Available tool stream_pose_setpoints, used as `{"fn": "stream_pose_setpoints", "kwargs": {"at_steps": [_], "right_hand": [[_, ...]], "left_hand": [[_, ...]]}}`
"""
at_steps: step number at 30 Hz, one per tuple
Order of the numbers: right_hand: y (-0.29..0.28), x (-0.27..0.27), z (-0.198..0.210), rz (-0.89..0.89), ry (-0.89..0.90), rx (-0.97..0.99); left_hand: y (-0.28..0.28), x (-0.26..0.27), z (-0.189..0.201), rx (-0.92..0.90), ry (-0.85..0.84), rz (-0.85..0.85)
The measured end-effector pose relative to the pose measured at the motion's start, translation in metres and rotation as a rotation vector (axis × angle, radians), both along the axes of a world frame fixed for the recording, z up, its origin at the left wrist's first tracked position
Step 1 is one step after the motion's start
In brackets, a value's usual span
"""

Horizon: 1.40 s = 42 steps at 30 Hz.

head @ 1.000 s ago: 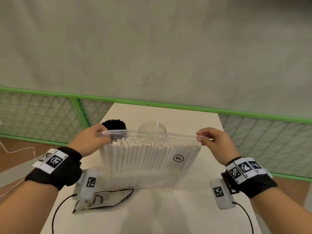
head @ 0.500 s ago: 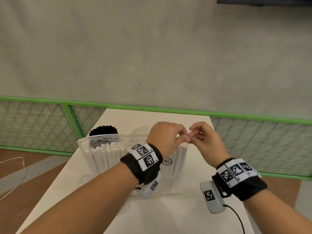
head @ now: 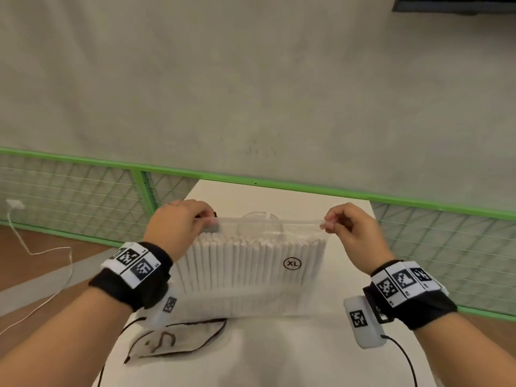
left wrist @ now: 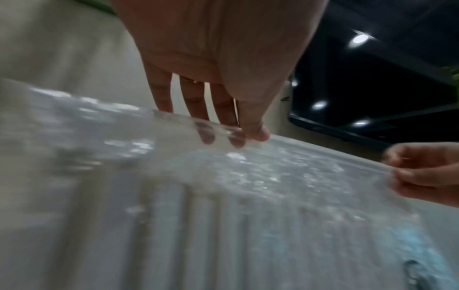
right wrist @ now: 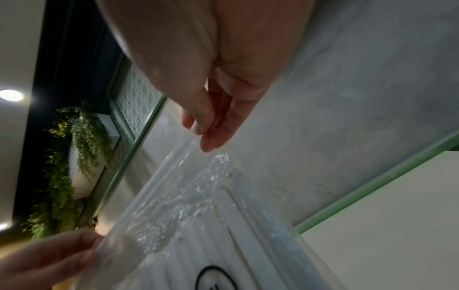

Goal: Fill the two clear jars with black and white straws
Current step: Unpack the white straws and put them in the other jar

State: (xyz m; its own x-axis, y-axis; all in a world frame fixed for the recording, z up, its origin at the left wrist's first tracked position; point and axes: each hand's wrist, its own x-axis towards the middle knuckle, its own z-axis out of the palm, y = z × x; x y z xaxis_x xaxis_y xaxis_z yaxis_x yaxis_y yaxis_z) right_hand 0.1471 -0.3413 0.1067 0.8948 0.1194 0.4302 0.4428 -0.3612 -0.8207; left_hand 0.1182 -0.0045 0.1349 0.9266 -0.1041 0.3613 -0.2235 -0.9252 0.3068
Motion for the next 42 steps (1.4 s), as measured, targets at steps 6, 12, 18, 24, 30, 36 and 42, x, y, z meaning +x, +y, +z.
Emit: {"fn": "stream_pose_setpoints", "kwargs": {"at_steps": [6, 12, 18, 24, 30, 36, 42], "right_hand": [[0.001, 0.006, -0.006, 0.043, 0.021, 0.005], [-0.005, 0.012, -0.011, 0.06, 0.038, 0.015], [-0.01, 0.011, -0.014, 0.057, 0.059, 0.05], [-0.008, 0.011, -0.016, 0.071, 0.023, -0.016], [-0.012, 0.009, -0.016, 0.106, 0.007, -0.008], [-0.013, 0.008, -0.014, 0.119, 0.012, 0.016], [-0.008, 0.007, -0.012, 0.097, 0.04, -0.102]], "left_hand": [[0.043, -0.024, -0.009, -0.045, -0.031, 0.09], [0.067, -0.028, -0.013, -0.124, -0.004, 0.139], [0.068, -0.031, -0.009, -0.166, 0.034, 0.151], [0.043, -0.031, -0.016, -0.016, -0.034, 0.164], [-0.009, -0.017, -0.019, 0.194, -0.146, 0.091], [-0.01, -0.009, -0.017, 0.248, -0.165, -0.097], [-0.016, -0.008, -0.013, 0.3, 0.09, -0.165]]}}
